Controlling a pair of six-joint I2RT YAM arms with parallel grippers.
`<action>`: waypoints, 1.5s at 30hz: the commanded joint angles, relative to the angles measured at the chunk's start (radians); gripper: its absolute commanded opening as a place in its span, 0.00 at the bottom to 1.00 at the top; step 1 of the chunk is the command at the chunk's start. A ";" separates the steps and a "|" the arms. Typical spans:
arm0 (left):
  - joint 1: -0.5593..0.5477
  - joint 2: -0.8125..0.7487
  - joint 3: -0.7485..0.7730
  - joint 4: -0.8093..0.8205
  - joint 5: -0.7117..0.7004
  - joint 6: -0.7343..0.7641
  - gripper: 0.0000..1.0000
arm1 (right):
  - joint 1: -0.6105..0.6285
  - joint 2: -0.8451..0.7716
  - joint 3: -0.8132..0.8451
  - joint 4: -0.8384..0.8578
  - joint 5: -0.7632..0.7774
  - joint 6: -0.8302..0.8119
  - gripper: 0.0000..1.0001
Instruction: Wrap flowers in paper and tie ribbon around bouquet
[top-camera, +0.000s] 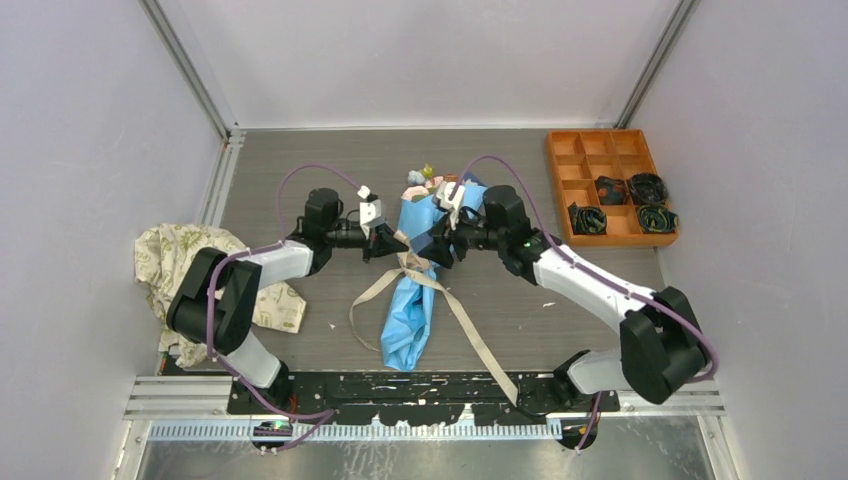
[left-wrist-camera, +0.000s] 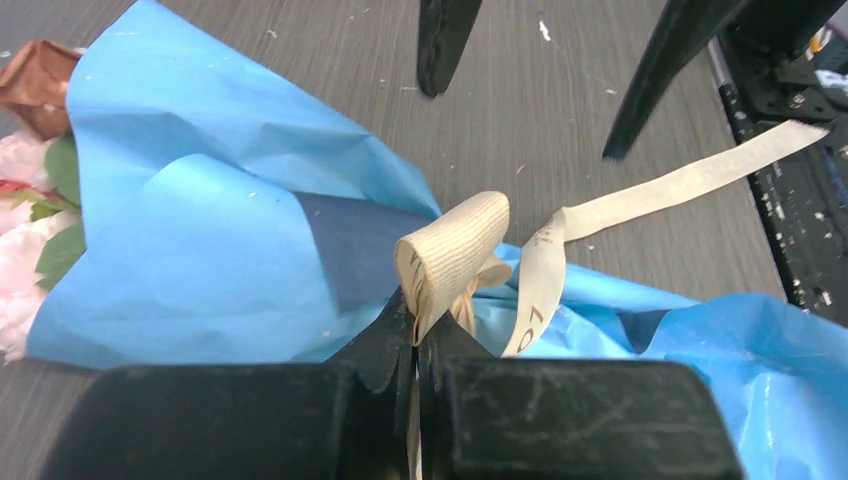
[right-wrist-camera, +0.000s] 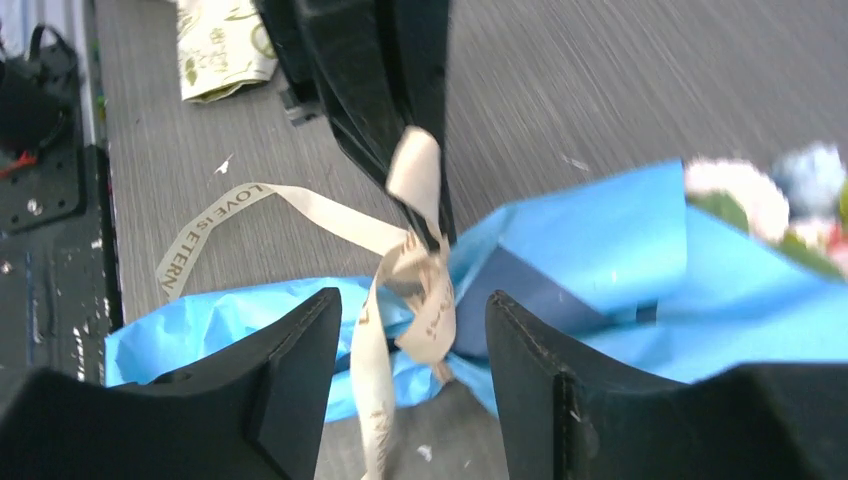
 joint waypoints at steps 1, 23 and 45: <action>0.013 -0.029 -0.007 -0.011 0.015 0.094 0.00 | -0.004 -0.052 -0.098 0.020 0.165 0.304 0.59; 0.027 -0.066 -0.006 -0.213 0.110 0.445 0.00 | 0.149 0.095 -0.198 0.169 0.322 0.368 0.46; 0.032 -0.030 0.003 -1.313 -0.036 2.232 0.12 | 0.162 0.061 -0.166 0.071 0.387 0.476 0.01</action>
